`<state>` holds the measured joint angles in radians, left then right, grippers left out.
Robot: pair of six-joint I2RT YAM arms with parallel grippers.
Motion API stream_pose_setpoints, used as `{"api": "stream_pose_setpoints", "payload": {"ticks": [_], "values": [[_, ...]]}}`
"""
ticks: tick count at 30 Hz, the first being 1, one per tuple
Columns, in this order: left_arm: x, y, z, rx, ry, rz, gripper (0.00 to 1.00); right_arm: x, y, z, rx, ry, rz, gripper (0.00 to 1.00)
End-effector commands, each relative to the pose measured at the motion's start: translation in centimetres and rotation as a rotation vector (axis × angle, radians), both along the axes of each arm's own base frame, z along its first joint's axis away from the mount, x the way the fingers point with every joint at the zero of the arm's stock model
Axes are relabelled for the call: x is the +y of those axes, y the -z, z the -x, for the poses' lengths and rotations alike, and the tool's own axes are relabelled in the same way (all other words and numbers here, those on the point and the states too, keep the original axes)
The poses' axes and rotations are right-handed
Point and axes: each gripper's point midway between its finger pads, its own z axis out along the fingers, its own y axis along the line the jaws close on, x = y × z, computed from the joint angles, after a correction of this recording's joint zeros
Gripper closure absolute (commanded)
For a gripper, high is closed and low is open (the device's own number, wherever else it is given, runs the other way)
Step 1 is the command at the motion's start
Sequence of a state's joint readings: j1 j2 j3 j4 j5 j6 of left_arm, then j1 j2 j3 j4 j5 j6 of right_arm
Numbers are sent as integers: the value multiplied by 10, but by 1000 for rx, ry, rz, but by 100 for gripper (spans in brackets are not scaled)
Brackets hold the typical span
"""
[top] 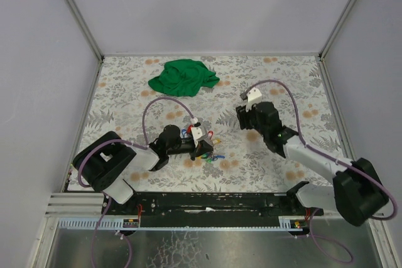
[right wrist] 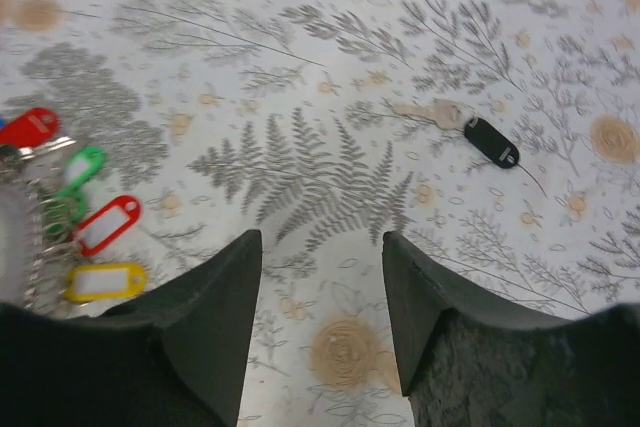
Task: Put the keys on the keyring
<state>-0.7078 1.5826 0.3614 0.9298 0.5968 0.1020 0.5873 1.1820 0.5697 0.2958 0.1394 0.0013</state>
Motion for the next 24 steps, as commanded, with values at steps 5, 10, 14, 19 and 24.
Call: {"api": "stream_pose_setpoints", "payload": {"ticks": [5,10,14,19,24], "values": [[-3,-10,-18,-14,-80,10,100,-40,32,-73,229,127,26,44],[-2,-9,-20,-8,-90,4,100,-47,53,-126,331,105,-37,47],[-2,-9,-20,-6,-89,5,100,-56,72,-156,385,112,-33,49],[-3,-8,-20,1,-88,1,100,-57,88,-171,444,91,-43,54],[-3,-9,-19,4,-86,1,100,-49,93,-169,488,38,-59,55]]}}
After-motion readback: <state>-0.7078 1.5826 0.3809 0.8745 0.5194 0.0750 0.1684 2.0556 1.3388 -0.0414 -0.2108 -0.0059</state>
